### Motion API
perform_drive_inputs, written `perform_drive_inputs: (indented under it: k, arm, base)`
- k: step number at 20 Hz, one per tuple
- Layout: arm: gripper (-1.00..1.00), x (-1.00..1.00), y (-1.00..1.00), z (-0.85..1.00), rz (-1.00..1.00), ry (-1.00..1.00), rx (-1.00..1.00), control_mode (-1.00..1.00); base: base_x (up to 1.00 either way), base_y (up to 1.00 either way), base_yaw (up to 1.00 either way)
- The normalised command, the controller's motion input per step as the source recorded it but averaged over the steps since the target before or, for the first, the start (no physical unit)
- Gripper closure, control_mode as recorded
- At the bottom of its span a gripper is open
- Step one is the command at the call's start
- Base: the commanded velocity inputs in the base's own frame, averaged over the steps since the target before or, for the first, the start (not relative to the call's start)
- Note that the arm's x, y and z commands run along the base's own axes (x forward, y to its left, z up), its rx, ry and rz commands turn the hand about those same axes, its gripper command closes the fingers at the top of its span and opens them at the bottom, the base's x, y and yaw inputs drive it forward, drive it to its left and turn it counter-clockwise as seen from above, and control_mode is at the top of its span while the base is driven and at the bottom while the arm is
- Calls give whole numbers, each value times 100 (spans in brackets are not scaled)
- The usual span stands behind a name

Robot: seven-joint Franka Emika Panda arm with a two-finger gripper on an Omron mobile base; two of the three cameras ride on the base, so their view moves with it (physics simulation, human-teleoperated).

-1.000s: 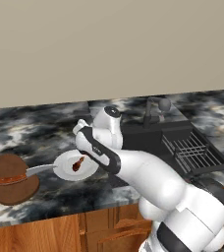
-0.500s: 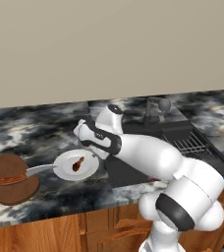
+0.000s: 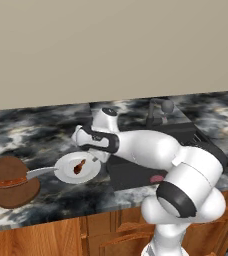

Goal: Pick up the knife from the drawer and place it on the cutting board. Then place the meat from the plate to the cutting board.

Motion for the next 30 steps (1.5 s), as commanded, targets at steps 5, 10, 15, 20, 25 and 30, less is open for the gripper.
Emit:
perform_drive_inputs:
  k: [5, 10, 15, 20, 25, 30]
  arm:
    - [-100, -10, 12, 0, 0, 0, -8, -100]
    - [-100, -1, 9, -14, 0, 1, -9, -100]
    - [-100, 7, 0, -21, 2, 0, -7, -100]
    - [-100, 9, 0, -14, 3, 0, -3, -100]
    - [-100, 6, 0, -14, 2, 0, -3, -100]
    - [-100, 8, 0, -19, 2, 0, -4, -100]
  base:
    - [0, 0, 0]
    - [0, 0, 0]
    - [0, 0, 0]
    - [0, 0, 0]
    - [0, 0, 0]
    - [0, 0, 0]
